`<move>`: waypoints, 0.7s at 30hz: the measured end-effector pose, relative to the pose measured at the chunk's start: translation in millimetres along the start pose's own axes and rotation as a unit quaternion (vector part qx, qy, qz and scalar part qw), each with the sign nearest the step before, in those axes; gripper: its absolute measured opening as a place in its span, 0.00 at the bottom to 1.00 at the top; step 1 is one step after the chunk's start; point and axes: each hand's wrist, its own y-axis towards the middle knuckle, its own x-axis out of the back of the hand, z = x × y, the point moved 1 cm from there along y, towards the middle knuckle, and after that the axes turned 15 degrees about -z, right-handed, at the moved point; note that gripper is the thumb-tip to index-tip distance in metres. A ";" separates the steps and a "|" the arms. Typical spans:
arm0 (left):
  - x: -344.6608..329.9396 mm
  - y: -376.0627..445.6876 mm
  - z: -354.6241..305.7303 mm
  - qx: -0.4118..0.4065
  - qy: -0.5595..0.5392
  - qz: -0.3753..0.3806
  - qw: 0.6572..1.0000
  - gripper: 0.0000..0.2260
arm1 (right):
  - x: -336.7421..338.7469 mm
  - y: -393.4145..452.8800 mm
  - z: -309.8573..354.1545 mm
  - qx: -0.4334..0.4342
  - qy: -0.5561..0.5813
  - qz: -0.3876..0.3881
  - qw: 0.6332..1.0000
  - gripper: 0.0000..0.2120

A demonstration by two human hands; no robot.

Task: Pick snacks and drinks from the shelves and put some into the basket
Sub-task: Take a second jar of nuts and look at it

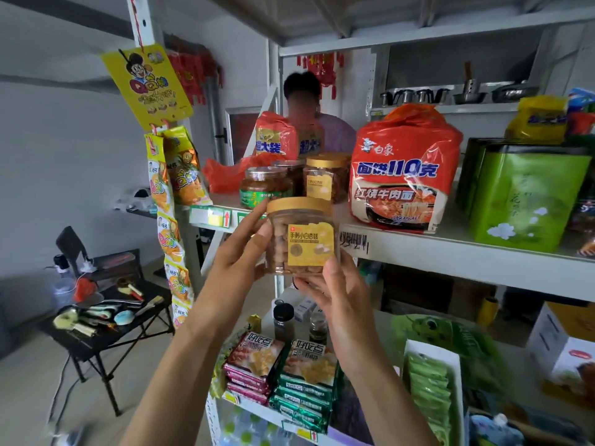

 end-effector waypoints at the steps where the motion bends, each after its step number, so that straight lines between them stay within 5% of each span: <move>1: 1.9 -4.2 2.4 0.003 -0.001 -0.002 1.000 0.23 | 0.7 -2.8 -1.6 -0.004 -0.002 0.002 1.000 0.38; 13: 18.2 -36.4 29.1 0.028 0.015 -0.017 0.999 0.22 | 3.8 -27.4 -20.4 -0.062 -0.007 0.006 0.998 0.44; 21: 19.9 -46.6 34.5 0.027 0.012 -0.027 0.999 0.22 | 6.1 -36.2 -24.7 -0.048 0.003 -0.002 0.999 0.38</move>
